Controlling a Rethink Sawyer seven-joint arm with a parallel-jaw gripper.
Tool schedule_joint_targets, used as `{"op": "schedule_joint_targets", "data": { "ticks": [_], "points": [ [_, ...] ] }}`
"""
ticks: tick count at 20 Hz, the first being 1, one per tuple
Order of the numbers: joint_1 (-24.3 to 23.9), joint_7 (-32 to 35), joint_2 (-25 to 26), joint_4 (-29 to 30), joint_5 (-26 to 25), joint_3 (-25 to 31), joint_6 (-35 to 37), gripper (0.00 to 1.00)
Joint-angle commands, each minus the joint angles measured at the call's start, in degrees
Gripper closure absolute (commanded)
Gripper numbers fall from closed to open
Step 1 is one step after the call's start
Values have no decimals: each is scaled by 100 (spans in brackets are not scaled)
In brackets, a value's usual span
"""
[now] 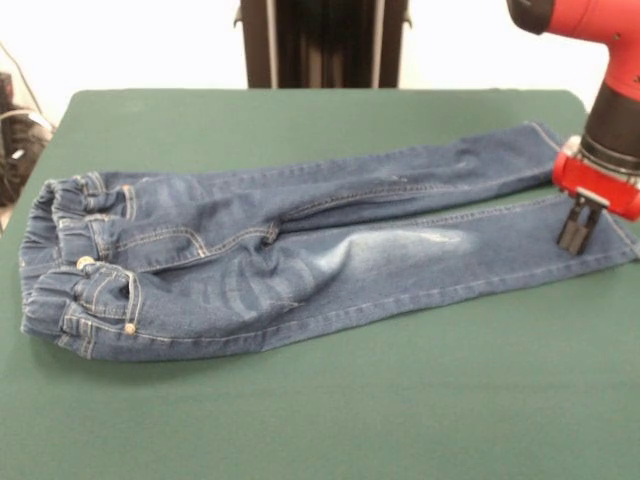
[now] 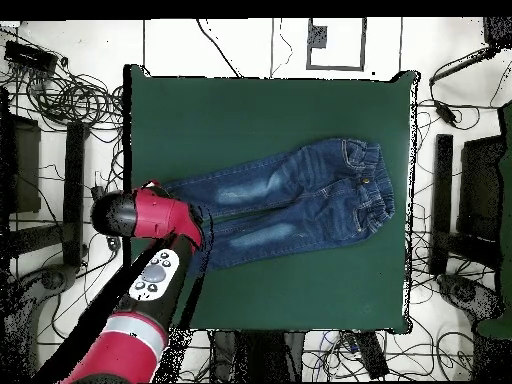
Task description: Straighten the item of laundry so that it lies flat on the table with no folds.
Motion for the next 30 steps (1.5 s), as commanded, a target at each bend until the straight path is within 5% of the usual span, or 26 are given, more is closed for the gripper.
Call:
{"op": "schedule_joint_targets", "data": {
  "ticks": [1, 19, 26, 30],
  "points": [
    [499, 2087, 699, -509, 663, 618, 579, 100],
    [574, 2025, 814, -456, 975, 703, 225, 100],
    [-43, 953, 280, 367, 576, 1207, -257, 100],
    [-136, 876, 83, 621, 430, 1137, -161, 100]
  ]
}}
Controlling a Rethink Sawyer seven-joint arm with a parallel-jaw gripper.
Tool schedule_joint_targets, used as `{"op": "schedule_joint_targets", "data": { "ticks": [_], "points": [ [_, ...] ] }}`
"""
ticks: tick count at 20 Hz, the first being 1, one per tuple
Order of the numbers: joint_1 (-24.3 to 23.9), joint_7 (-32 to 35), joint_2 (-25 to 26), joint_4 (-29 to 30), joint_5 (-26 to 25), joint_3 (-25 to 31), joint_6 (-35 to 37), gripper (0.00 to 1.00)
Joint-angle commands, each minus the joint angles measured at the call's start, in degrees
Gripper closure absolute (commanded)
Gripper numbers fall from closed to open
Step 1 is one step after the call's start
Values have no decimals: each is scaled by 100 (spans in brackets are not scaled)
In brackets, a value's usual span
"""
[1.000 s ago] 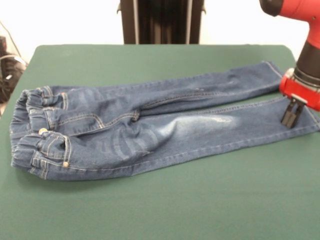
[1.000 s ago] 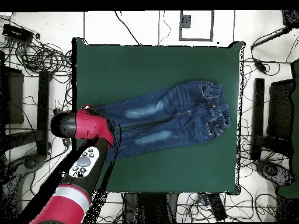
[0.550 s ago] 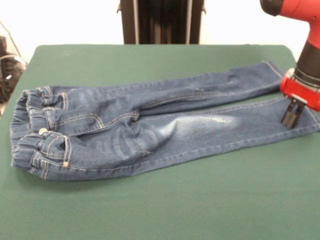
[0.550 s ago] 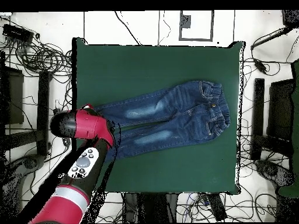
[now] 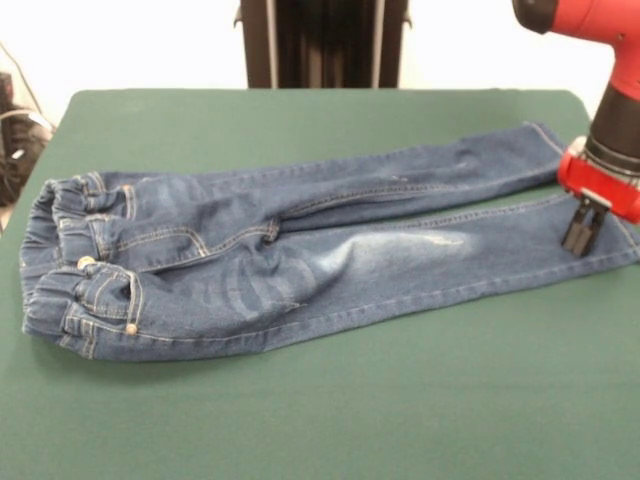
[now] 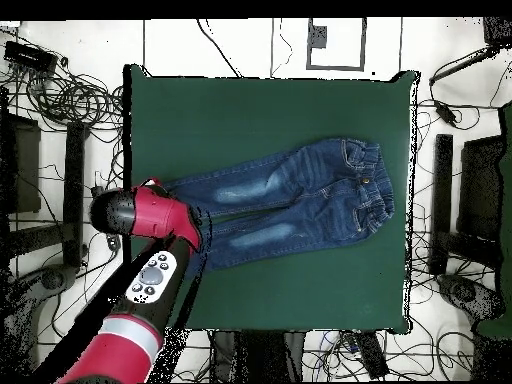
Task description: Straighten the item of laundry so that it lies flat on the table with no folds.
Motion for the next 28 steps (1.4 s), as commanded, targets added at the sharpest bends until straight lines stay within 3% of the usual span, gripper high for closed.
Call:
{"op": "schedule_joint_targets", "data": {
  "ticks": [1, 9, 16, 21, 28],
  "points": [
    [-207, 584, 13, 631, -18, 1224, -238, 100],
    [48, 1065, -93, 829, 44, 910, -82, 100],
    [-121, 771, -525, 1406, -91, 1007, -189, 100],
    [-301, 462, -769, 1742, -386, 923, -440, 100],
    [-996, -81, -1467, 2455, -1066, 1151, -880, 100]
  ]
}}
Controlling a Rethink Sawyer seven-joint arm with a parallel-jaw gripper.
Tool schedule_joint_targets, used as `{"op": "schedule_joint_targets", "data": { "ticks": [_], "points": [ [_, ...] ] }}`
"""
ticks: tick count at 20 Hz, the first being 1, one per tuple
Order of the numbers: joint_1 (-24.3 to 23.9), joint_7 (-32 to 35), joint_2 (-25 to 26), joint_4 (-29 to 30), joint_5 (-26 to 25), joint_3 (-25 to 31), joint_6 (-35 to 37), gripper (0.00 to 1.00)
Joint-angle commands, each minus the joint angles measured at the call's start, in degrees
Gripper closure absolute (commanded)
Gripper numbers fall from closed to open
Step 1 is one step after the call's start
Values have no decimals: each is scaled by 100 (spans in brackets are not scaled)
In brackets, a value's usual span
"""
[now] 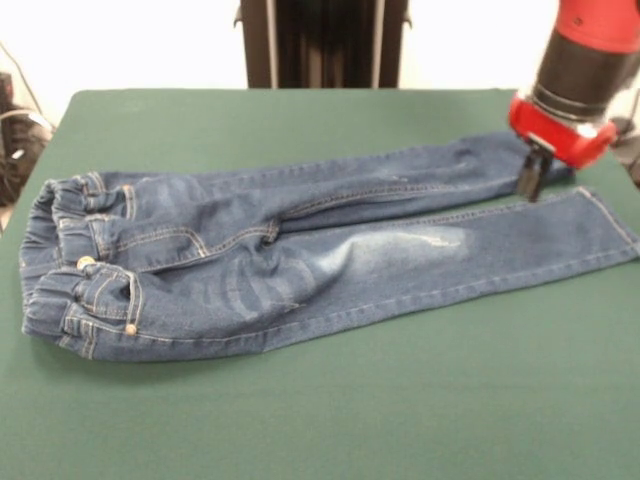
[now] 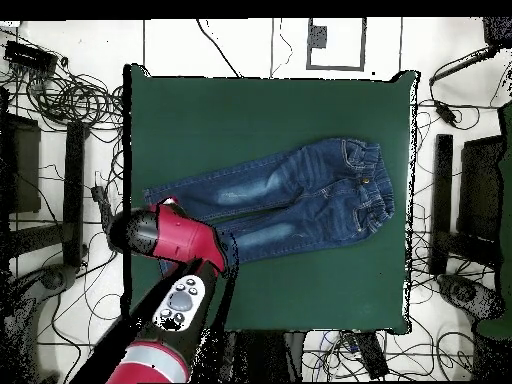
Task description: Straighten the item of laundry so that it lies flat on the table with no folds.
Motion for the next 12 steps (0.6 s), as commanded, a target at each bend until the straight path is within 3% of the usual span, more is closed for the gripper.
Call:
{"op": "schedule_joint_targets", "data": {
  "ticks": [1, 12],
  "points": [
    [-622, -109, -504, 1129, -669, 882, -682, 100],
    [-1138, 28, -1120, 1373, -1489, 1040, -405, 100]
  ]
}}
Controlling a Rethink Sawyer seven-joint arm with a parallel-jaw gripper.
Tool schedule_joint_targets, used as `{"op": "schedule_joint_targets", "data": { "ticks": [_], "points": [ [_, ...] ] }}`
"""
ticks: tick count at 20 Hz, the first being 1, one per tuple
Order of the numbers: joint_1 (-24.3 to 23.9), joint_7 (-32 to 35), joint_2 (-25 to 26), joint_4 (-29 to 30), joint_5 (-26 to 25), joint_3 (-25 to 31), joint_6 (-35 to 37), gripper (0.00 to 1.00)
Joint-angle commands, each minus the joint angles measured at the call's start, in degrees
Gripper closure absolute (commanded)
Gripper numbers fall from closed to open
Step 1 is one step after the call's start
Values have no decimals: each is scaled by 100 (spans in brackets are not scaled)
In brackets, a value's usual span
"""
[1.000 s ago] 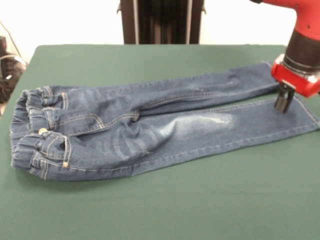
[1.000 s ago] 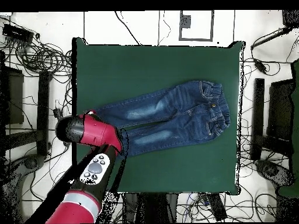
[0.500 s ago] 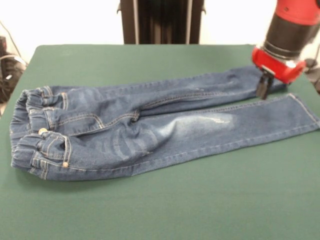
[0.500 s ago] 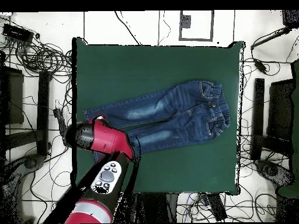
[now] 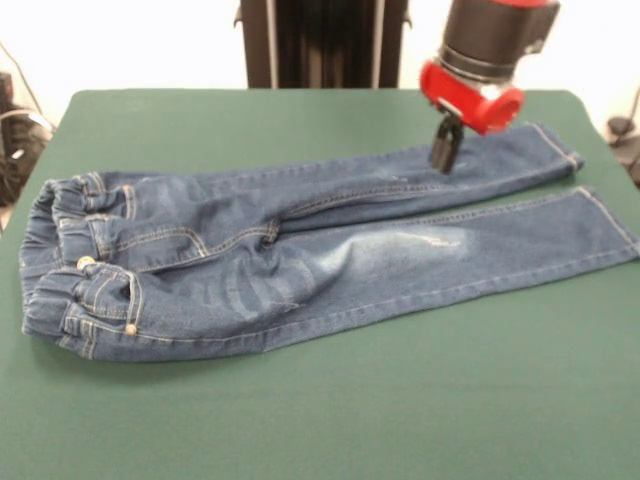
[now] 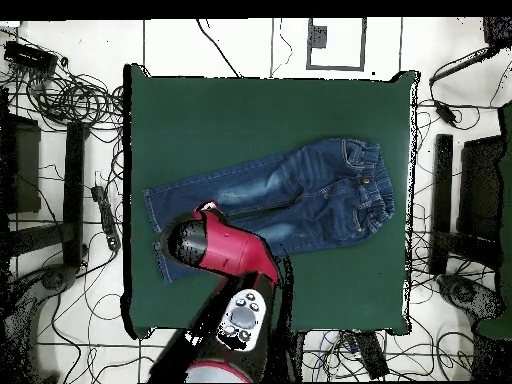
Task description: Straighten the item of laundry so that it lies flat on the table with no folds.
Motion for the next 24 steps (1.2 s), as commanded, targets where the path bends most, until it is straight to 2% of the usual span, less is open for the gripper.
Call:
{"op": "schedule_joint_targets", "data": {
  "ticks": [1, 7, 16, 24],
  "points": [
    [-159, 40, -341, 686, -447, 919, -21, 100],
    [-188, 158, -360, 721, -605, 919, 228, 100],
    [-204, 451, -265, 944, -562, 1091, -39, 100],
    [-696, 328, -279, 1321, -693, 1476, -534, 100]
  ]
}}
